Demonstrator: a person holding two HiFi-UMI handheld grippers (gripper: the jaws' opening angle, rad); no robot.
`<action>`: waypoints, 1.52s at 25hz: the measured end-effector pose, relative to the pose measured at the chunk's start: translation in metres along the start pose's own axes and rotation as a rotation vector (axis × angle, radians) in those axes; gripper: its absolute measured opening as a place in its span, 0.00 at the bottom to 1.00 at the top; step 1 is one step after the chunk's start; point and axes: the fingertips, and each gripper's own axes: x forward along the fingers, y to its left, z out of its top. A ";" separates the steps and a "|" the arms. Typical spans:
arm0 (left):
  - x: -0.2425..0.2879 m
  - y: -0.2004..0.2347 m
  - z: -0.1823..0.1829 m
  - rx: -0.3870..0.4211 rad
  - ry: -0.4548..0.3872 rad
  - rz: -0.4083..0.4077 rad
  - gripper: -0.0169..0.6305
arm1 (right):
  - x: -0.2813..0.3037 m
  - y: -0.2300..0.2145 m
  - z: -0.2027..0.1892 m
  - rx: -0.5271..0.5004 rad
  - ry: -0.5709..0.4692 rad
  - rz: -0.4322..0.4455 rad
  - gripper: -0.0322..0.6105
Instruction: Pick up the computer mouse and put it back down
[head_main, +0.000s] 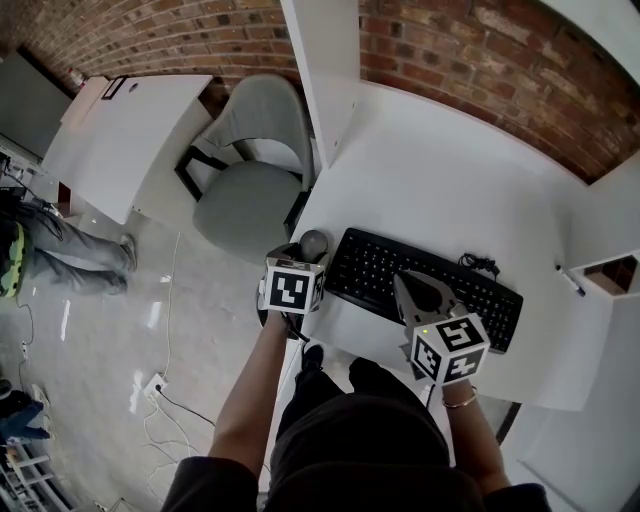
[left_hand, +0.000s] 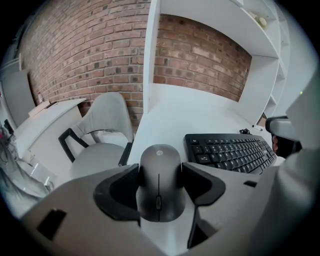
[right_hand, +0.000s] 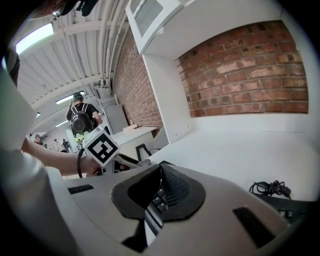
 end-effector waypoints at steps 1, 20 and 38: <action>0.000 0.001 -0.001 -0.001 0.002 0.003 0.42 | 0.000 0.001 -0.001 -0.003 0.002 0.002 0.06; 0.005 -0.002 -0.002 0.011 0.011 -0.008 0.45 | -0.009 0.001 -0.003 -0.009 -0.003 -0.011 0.06; -0.008 -0.001 0.006 -0.032 -0.037 -0.001 0.45 | -0.024 0.001 -0.005 -0.015 -0.020 -0.019 0.06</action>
